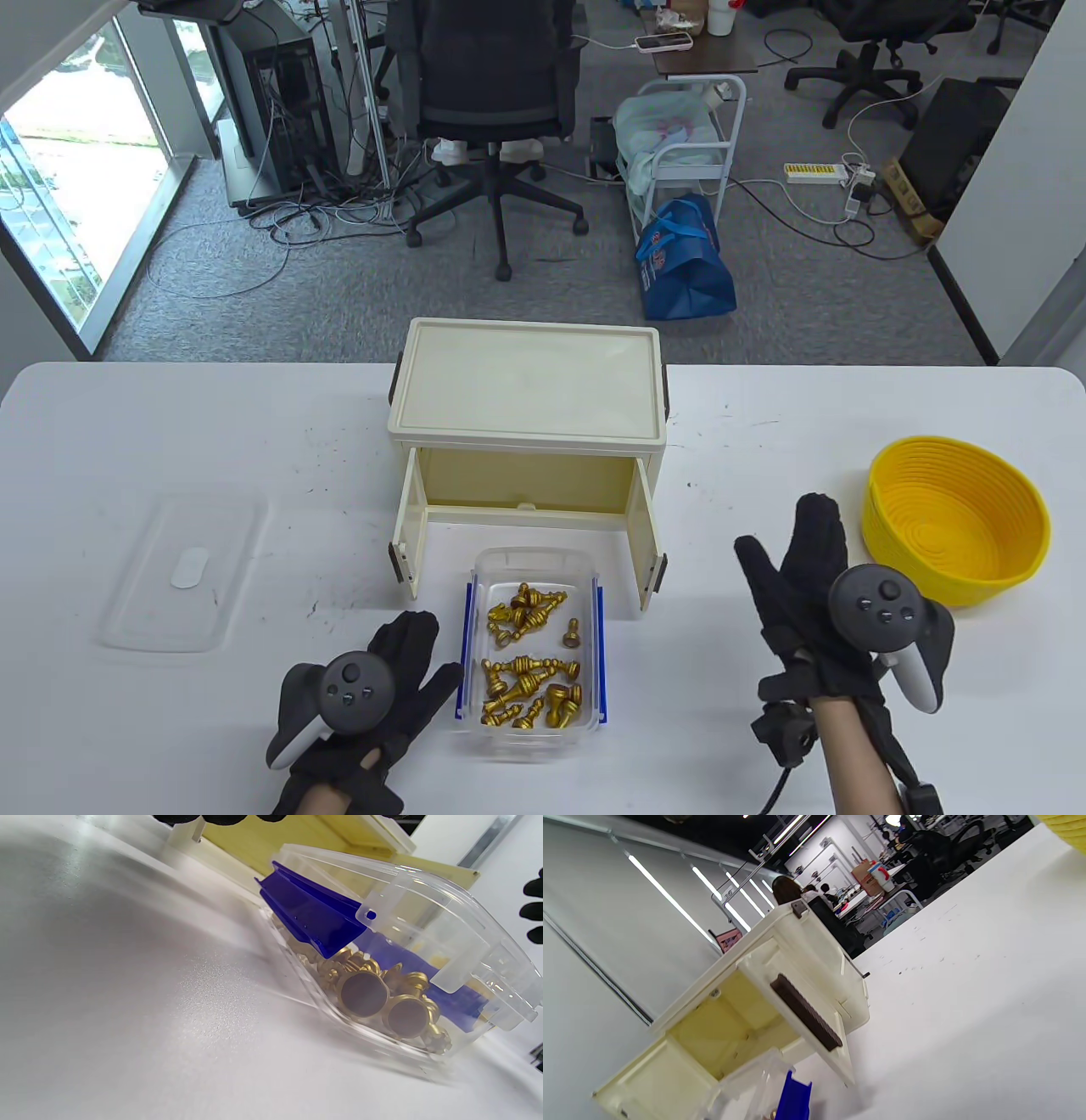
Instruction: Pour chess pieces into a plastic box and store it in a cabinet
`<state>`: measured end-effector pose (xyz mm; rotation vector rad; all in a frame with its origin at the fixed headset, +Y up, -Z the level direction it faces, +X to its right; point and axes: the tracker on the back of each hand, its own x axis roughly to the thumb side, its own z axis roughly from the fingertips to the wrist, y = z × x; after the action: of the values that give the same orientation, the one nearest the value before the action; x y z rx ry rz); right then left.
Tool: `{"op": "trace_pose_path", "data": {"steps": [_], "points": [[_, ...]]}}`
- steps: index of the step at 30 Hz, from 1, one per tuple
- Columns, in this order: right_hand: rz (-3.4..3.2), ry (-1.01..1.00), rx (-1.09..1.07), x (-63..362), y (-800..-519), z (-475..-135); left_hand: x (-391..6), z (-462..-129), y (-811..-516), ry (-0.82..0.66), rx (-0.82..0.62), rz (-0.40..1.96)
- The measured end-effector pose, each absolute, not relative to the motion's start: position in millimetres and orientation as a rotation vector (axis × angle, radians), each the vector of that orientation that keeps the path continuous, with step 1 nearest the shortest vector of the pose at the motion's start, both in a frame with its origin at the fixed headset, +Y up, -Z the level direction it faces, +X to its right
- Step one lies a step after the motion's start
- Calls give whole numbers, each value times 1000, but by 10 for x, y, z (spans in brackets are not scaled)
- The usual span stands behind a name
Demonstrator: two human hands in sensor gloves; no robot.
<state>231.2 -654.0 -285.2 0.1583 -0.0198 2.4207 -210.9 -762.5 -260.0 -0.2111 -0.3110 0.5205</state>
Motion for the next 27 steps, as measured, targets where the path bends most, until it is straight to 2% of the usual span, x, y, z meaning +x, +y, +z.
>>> {"op": "trace_pose_path", "data": {"steps": [7, 17, 21, 27], "points": [[2524, 164, 356, 1907, -6789, -2701, -2111, -2594, -7623, -315, -197, 520], [2710, 410, 242, 1703, -7515, -2756, -2107, -2583, -7620, -325, -183, 515], [2774, 486, 230, 1642, -7594, -2789, -2104, -2573, -7607, -332, -173, 511], [2808, 498, 221, 1634, -7634, -2767, -2056, -2498, -7497, -379, -147, 510]]}}
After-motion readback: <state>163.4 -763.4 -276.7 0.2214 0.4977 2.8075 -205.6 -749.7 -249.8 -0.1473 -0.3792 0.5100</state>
